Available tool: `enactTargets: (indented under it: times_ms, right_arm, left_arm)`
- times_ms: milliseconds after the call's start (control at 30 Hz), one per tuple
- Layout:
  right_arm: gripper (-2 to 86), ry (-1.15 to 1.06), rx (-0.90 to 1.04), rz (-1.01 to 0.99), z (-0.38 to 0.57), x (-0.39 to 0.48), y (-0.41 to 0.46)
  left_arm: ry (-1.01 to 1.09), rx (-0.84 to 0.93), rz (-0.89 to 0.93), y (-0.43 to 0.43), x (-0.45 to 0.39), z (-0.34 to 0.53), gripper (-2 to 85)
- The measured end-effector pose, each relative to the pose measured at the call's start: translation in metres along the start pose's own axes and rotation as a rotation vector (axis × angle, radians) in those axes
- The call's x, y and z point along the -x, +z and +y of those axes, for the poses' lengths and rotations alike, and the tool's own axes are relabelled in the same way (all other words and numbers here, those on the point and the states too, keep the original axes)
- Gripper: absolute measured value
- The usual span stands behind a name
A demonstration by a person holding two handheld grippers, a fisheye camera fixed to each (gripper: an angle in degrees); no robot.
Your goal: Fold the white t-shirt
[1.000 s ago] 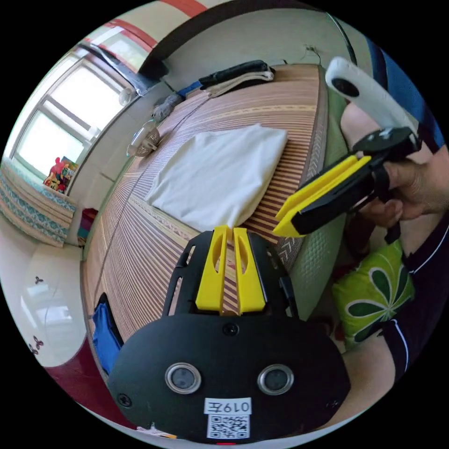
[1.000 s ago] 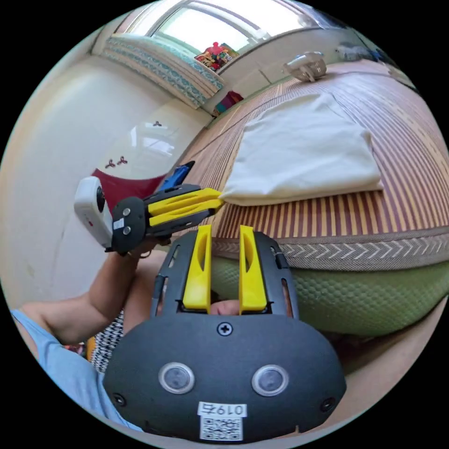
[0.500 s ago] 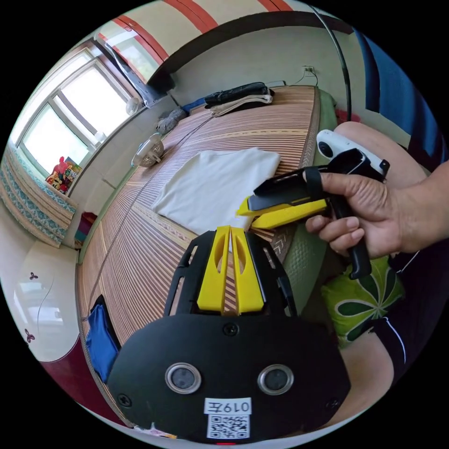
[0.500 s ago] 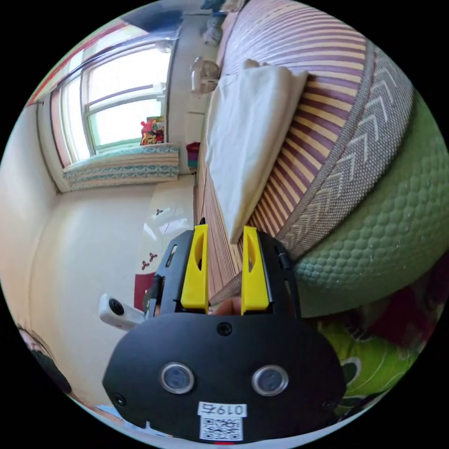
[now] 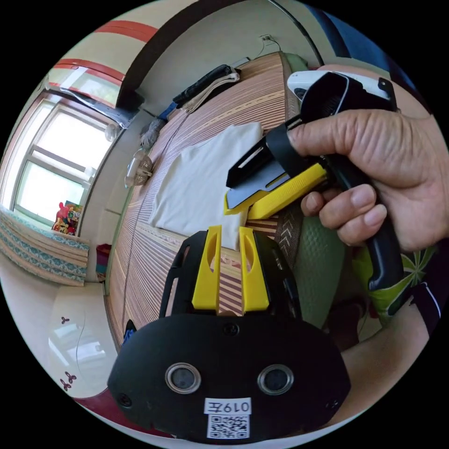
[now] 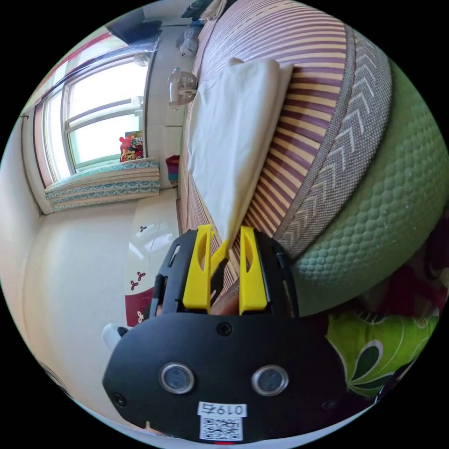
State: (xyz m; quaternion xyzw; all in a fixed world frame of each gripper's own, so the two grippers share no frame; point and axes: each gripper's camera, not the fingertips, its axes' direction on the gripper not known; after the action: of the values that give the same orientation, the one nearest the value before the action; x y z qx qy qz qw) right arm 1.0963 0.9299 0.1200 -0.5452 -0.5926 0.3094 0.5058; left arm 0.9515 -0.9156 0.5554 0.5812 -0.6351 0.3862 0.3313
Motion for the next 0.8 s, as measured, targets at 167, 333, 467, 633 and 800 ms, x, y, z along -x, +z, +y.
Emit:
enactTargets:
  times_ms: [167,333,467,633,800]
  right_arm:
    - [9.0,0.008,-0.035,-0.059,-0.007,0.011,0.007]
    - [2.2,-0.001,-0.046,-0.080,-0.003,0.012,0.012]
    - [0.0,-0.008,-0.044,-0.086,-0.005,0.017,0.007]
    - [-0.5,-0.013,-0.016,-0.106,-0.012,0.030,-0.015]
    - [-0.6,-0.026,0.041,-0.155,-0.027,0.047,-0.049]
  left_arm:
    - [-0.051,-0.003,0.105,0.011,0.034,0.013,1.9]
    - [-0.226,-0.045,0.230,0.011,0.089,0.045,1.6]
    - [-0.520,-0.110,0.282,0.003,0.156,0.096,3.0]
    - [-1.096,-0.146,0.747,0.052,0.235,0.184,7.3]
    - [-1.279,-0.192,0.981,0.088,0.261,0.216,10.0]
